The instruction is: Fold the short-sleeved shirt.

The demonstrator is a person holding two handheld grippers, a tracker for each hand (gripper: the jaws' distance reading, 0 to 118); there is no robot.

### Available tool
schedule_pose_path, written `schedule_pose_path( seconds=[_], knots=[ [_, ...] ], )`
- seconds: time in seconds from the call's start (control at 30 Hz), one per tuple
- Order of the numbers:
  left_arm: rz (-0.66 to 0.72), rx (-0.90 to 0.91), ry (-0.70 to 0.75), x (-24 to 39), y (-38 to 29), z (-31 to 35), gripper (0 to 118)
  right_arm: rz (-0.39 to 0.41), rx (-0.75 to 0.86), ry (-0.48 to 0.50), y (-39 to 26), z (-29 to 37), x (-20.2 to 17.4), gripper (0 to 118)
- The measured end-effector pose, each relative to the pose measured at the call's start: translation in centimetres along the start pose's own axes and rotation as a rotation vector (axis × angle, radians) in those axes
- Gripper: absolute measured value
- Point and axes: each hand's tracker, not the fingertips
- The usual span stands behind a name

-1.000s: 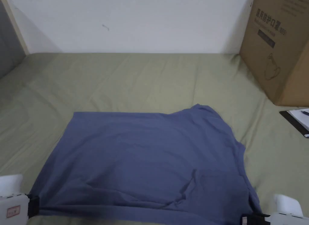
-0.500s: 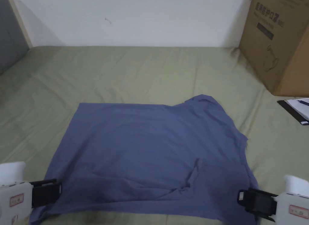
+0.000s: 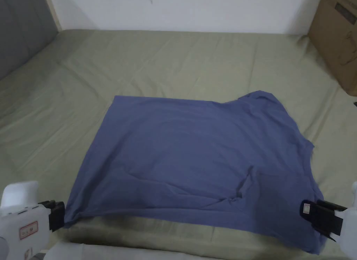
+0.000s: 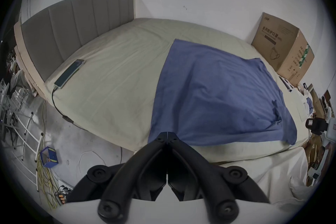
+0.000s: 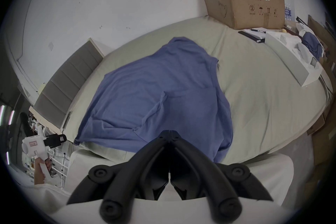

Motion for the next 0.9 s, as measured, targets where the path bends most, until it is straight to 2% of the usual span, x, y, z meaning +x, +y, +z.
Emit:
schedule_pose_path(
  seconds=[0.03, 0.07, 0.1, 0.13, 0.17, 0.2, 0.23, 0.3, 0.33, 0.37, 0.4, 0.43, 0.57, 0.6, 0.63, 0.67, 0.7, 0.9],
  knots=[
    [-0.001, 0.003, 0.008, -0.1, 0.0, -0.4, 0, -0.008, -0.016, 0.007, -0.2, -0.3, 0.0, 0],
    [-0.001, 0.005, 0.007, -0.3, 0.1, -0.7, 6, -0.016, -0.025, 0.011, -0.3, -0.5, 0.1, 0],
    [0.0, 0.002, 0.007, -0.4, 0.3, -1.0, 24, -0.024, -0.031, 0.011, -0.4, -0.6, 0.1, 0],
    [-0.005, -0.02, -0.008, -0.4, 0.6, -1.5, 65, -0.026, -0.039, 0.011, -0.5, -1.5, 1.0, 0],
    [-0.011, -0.051, -0.02, -0.4, 0.7, -2.0, 93, -0.024, -0.043, 0.009, -0.5, -1.6, 1.1, 0],
    [-0.003, -0.065, -0.023, -0.3, 0.8, -2.5, 104, -0.021, -0.045, 0.002, -0.6, -1.6, 1.1, 0],
    [0.001, -0.062, -0.035, -0.3, 0.9, -2.9, 105, -0.02, -0.048, -0.002, -0.7, -1.6, 1.3, 0],
    [0.015, -0.09, -0.044, -0.2, 1.0, -3.8, 104, -0.029, -0.055, -0.012, -0.8, -1.6, 1.8, 0],
    [0.019, -0.133, -0.037, -0.1, 1.0, -4.4, 93, -0.043, -0.061, -0.013, -0.8, -1.7, 2.2, 0],
    [0.018, -0.147, -0.025, 0.1, 1.0, -4.7, 67, -0.058, -0.065, -0.016, -0.9, -1.7, 2.6, 0],
    [0.005, -0.153, -0.025, 0.4, 0.8, -4.9, 30, -0.071, -0.064, -0.02, -1.0, -1.4, 2.7, 0],
    [-0.01, -0.178, -0.01, 0.5, 0.4, -5.2, 0, -0.077, -0.064, -0.023, -1.1, -1.3, 3.0, 0],
    [-0.013, -0.189, -0.016, 0.8, -0.2, -5.1, 0, -0.074, -0.066, -0.034, -1.6, -1.0, 3.7, 3],
    [-0.011, -0.183, -0.013, 0.6, 0.0, -5.0, 0, -0.069, -0.069, -0.038, -1.7, -1.2, 3.9, 20],
    [0.007, -0.179, -0.017, 0.5, 0.4, -4.9, 0, -0.062, -0.087, -0.055, -1.7, -1.4, 4.2, 60],
    [0.019, -0.181, -0.024, 0.4, 0.7, -4.8, 0, -0.06, -0.101, -0.077, -1.8, -1.5, 4.1, 91],
    [0.025, -0.176, -0.027, 0.2, 0.9, -4.6, 0, -0.062, -0.117, -0.092, -1.9, -1.7, 4.3, 105],
    [0.019, -0.145, -0.028, 0.2, 1.8, -3.5, 0, -0.044, -0.157, -0.085, -2.4, -2.9, 4.4, 101]
  ],
)
